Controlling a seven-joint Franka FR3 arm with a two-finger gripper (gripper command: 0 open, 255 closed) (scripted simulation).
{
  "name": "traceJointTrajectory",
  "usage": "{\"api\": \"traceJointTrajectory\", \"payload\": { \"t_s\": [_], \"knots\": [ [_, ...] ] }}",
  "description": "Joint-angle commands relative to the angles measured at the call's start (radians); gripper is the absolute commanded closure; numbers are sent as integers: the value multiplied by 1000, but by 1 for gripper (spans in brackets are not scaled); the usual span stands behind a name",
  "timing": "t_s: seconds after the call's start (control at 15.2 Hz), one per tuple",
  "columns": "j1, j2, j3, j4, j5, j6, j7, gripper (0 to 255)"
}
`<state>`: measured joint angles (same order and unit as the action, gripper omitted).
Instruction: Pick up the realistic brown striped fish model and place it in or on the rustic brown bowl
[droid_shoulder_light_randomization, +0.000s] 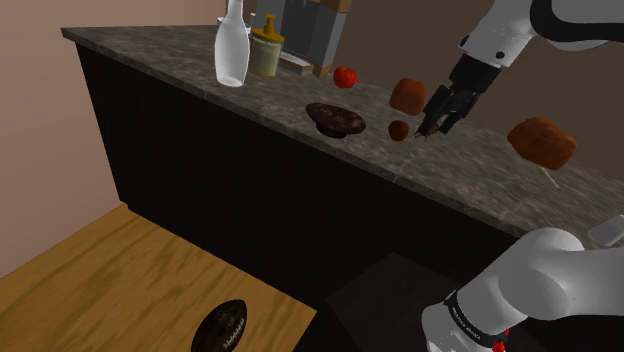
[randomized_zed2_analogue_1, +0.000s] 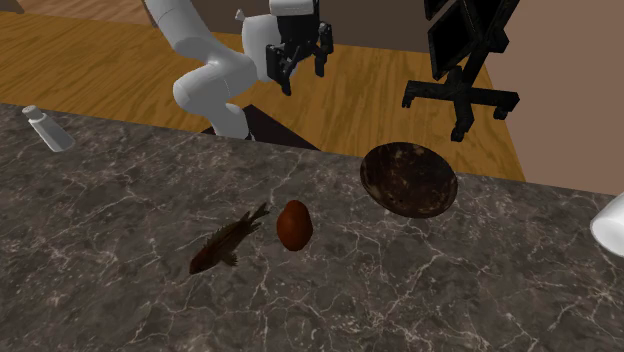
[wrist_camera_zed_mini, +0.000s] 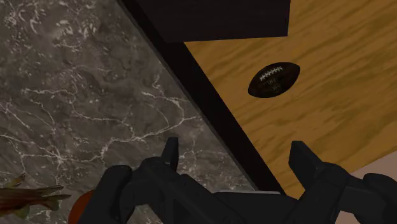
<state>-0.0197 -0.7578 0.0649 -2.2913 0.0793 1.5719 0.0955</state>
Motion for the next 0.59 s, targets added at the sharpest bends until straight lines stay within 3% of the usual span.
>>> {"api": "traceJointTrajectory", "payload": {
  "t_s": [0.0, 0.53],
  "knots": [
    [0, 0, 0, 0, 0, 0, 0, 0],
    [-148, 199, -26, 74, -11, 154, 234, 0]
  ]
}}
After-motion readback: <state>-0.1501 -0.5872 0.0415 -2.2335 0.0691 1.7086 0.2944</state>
